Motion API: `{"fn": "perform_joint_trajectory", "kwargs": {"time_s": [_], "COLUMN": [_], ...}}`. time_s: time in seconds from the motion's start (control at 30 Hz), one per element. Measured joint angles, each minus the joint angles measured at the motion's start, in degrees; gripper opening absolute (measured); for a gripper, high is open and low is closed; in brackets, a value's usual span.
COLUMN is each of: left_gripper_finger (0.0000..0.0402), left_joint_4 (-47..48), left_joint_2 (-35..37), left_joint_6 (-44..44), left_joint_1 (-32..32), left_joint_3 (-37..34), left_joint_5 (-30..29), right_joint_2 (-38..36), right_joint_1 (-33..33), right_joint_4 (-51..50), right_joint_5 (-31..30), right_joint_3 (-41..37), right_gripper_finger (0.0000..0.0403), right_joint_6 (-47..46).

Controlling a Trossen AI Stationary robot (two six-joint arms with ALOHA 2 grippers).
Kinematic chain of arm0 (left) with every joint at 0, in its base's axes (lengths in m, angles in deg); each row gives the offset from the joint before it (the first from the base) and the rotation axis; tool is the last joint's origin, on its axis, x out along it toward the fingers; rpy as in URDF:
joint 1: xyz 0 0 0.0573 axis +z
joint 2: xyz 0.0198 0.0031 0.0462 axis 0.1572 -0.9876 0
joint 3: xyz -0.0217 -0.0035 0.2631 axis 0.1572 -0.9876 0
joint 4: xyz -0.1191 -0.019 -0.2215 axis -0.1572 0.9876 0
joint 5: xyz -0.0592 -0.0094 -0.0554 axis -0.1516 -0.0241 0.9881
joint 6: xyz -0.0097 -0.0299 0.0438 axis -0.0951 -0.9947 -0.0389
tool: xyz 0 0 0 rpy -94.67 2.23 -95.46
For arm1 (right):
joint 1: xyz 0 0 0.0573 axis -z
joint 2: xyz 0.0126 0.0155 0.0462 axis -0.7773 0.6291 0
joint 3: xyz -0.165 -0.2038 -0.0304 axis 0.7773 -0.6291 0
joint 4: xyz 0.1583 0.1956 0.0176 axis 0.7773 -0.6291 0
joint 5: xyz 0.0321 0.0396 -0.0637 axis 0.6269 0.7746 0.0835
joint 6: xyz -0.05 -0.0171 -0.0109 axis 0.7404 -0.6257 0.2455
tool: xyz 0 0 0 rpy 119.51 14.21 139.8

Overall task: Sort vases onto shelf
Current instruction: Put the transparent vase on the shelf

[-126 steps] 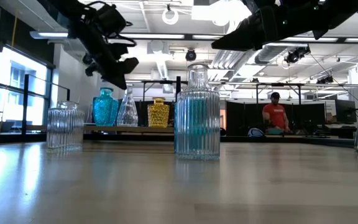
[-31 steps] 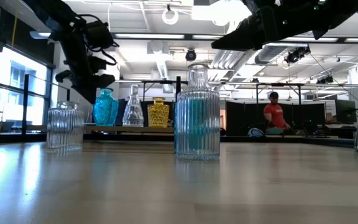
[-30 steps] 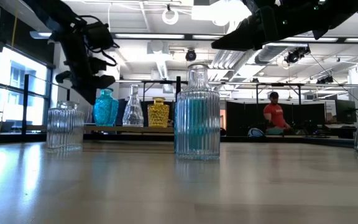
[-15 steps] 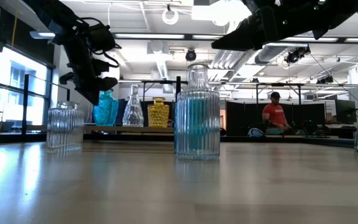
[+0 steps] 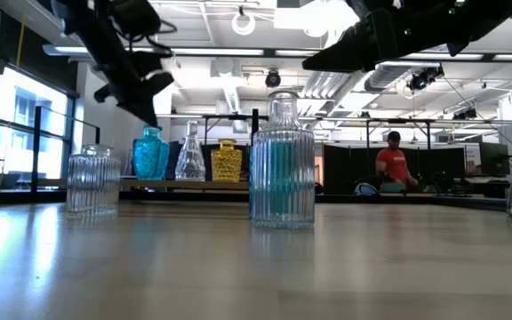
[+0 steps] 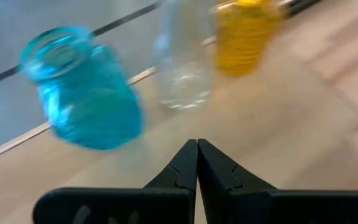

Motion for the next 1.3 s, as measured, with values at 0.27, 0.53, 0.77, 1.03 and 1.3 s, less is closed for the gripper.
{"fn": "perform_joint_trajectory", "kwargs": {"time_s": [0.27, 0.53, 0.77, 1.03, 1.3], "left_gripper_finger": [0.0, 0.0, 0.0, 0.0, 0.0], "left_joint_4": [-9.2, -22.1, -27.9, -28.9, -28.7], "left_joint_2": [1.1, 0.5, 0.5, 0.5, 0.5], "left_joint_6": [3.0, 9.2, 11.0, 12.1, 12.6], "left_joint_1": [-12.7, -21.5, -26.1, -29.4, -30.3], "left_joint_3": [0.0, 0.0, 0.0, 0.0, 0.0], "left_joint_5": [1.5, 9.2, 14.4, 14.8, 14.8], "right_joint_2": [0.0, 0.0, 0.0, 4.9, 15.3], "right_joint_1": [-5.8, -20.2, -35.0, -50.1, -57.5], "right_joint_4": [-12.4, -37.3, -57.7, -80.5, -91.2], "right_joint_5": [-4.9, -14.1, -19.5, -19.6, -9.2], "right_joint_3": [6.8, 15.8, 25.2, 37.3, 47.2], "right_gripper_finger": [0.0, 0.0, 0.0, 0.0015, 0.0125], "right_joint_6": [-3.8, -17.0, -37.1, -69.8, -94.5]}}
